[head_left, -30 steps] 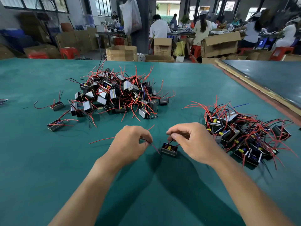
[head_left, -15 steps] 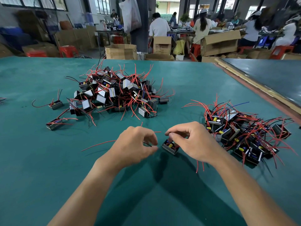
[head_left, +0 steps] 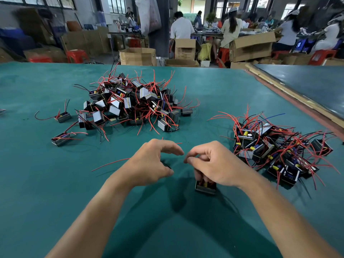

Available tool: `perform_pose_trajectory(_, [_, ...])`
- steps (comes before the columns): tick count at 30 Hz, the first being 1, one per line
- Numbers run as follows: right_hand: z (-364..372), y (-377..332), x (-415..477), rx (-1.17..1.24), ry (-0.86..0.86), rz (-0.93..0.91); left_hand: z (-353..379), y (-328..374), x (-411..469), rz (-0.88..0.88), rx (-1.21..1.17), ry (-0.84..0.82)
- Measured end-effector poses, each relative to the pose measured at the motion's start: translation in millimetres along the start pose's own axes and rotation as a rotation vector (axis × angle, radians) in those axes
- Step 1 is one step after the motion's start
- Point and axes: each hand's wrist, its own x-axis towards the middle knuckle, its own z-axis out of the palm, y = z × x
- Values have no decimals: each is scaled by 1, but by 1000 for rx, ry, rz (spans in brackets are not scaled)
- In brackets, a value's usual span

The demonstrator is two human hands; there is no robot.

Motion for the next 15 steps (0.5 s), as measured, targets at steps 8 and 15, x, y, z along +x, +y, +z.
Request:
perform_pose_trajectory(8, [-1,-2,-2,90,-6,-5,-4,-1,1,17,-266,-25])
perform_pose_trajectory(15, [0,-1,-1,99,68,-27,5,-2,4,-17,-210,-19])
